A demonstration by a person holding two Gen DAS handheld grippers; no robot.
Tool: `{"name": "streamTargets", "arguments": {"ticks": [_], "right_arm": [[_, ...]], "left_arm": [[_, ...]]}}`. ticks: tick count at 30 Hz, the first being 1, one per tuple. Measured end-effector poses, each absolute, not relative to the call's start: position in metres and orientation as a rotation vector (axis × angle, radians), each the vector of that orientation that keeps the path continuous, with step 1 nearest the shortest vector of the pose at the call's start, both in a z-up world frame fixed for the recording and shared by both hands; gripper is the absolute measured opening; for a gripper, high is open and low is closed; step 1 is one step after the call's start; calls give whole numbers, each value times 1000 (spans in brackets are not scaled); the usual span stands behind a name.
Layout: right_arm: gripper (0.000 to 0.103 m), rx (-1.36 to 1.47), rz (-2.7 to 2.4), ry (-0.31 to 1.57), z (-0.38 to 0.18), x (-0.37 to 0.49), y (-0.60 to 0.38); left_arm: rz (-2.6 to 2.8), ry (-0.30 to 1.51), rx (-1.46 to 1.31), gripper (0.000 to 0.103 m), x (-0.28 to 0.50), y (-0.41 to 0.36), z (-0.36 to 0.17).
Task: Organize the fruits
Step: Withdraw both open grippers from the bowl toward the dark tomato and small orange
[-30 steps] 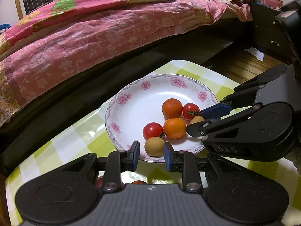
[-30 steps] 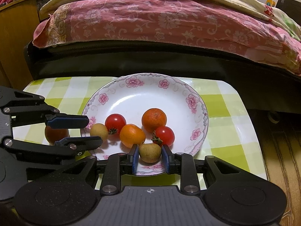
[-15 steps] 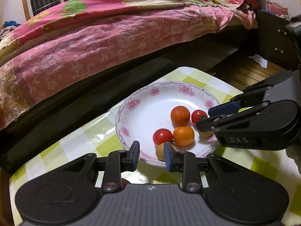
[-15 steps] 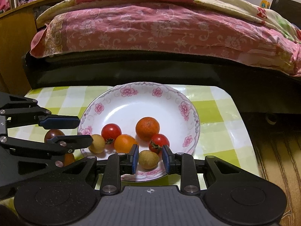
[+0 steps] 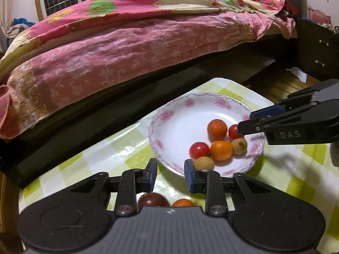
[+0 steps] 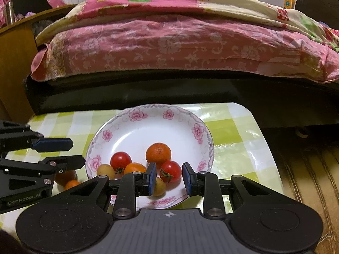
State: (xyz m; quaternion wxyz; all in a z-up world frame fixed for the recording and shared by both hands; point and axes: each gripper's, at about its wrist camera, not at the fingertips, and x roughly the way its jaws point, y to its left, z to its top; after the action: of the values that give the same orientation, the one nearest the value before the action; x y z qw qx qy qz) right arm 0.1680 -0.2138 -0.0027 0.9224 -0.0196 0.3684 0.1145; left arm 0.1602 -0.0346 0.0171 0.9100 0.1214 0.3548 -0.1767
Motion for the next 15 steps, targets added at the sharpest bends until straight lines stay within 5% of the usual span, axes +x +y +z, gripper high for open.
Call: {"name": "streamTargets", "arguments": {"ticks": [15], "right_arm": [[24, -73, 450, 767, 3, 135, -164]], "left_arm": [[-356, 798, 248, 36, 137, 11, 4]]}}
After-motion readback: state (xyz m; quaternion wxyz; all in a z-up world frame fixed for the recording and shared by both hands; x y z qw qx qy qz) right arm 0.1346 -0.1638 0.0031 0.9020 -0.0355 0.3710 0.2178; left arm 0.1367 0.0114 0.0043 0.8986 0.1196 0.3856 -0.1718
